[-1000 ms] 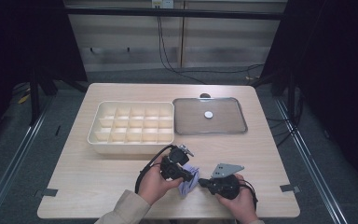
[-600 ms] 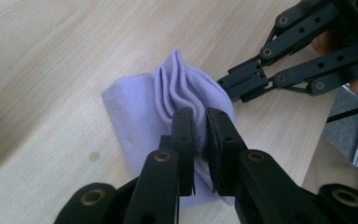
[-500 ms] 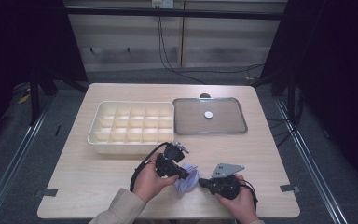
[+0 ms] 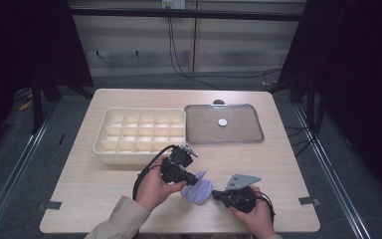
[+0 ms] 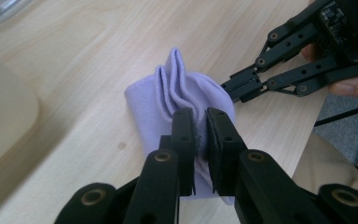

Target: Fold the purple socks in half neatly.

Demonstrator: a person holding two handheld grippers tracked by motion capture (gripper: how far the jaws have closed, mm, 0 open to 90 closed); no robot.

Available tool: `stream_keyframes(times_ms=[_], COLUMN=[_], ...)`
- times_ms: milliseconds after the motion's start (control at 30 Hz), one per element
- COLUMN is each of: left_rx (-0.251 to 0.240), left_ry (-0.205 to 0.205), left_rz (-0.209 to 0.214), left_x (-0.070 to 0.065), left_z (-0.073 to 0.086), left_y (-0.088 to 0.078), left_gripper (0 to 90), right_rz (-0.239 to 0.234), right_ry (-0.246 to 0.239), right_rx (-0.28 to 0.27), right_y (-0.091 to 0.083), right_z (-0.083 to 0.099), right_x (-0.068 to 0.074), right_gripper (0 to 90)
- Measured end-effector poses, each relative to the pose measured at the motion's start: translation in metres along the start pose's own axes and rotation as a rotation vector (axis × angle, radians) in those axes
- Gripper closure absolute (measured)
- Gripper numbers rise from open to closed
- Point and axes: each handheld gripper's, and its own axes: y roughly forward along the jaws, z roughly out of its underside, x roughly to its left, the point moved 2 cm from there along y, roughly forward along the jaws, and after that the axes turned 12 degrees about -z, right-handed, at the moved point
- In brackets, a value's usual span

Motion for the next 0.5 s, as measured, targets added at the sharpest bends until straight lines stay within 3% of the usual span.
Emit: stream_keyframes(times_ms=[300, 500], left_rx=[0.006, 0.029], left_ry=[0.001, 0.009], left_rz=[-0.039, -0.028], left_x=[0.013, 0.007], left_z=[0.001, 0.001], left_y=[-0.013, -0.001], left_gripper=[82.1, 82.2], right_rz=[-0.001, 0.000], right_ry=[0.001, 0.007], right_rx=[0.000, 0.001], right_y=[0.000, 0.000], right_z=[0.000, 0.000], right_x=[0.000, 0.000], right_gripper=[90.0, 90.0])
